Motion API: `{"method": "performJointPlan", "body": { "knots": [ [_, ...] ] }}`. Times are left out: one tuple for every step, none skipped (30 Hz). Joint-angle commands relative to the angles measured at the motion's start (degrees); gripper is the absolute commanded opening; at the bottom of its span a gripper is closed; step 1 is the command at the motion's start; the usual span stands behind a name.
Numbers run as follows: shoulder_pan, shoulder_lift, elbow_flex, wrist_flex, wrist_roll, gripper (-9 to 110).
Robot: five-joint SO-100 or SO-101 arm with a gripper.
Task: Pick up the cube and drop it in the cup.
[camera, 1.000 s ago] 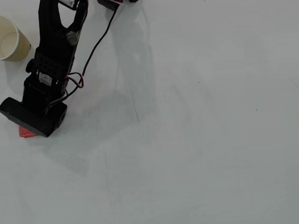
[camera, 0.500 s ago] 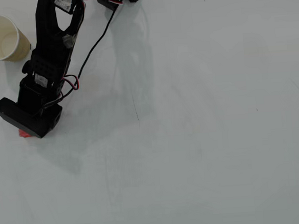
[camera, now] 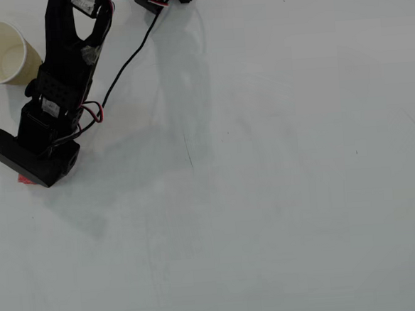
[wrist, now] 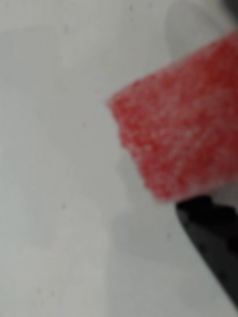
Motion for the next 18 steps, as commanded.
{"method": "performJointPlan", "body": {
  "knots": [
    [1.14,2.72,-8.61,-1.14,-0.35,42],
    [1.32,2.72,-8.7,-1.14,-0.35,42],
    [1.58,2.64,-8.79,-1.14,-0.35,42],
    [1.76,2.64,-8.88,-1.23,-0.35,42],
    [2.02,2.46,-8.96,-1.23,-0.35,42],
    [2.29,2.37,-9.05,-1.23,-0.35,42],
    [2.55,2.2,-9.23,-1.23,-0.35,42],
    [2.81,2.11,-9.32,-1.14,-0.35,42],
    [3.08,1.93,-9.49,-1.14,-0.35,42],
    [3.34,1.76,-9.67,-1.14,-0.35,42],
    [3.6,1.58,-9.84,-1.23,-0.35,42],
    [3.78,1.32,-10.11,-1.23,-0.35,42],
    [4.04,1.05,-10.46,-1.23,-0.35,42],
    [4.22,0.88,-10.72,-1.23,-0.35,42],
    [4.48,0.62,-10.99,-1.14,-0.35,41],
    [4.66,0.44,-11.25,-0.97,-0.35,41],
    [4.83,0.26,-11.34,-0.97,-0.35,41],
    [4.92,0.09,-11.51,-0.97,-0.44,41]
  ]
}}
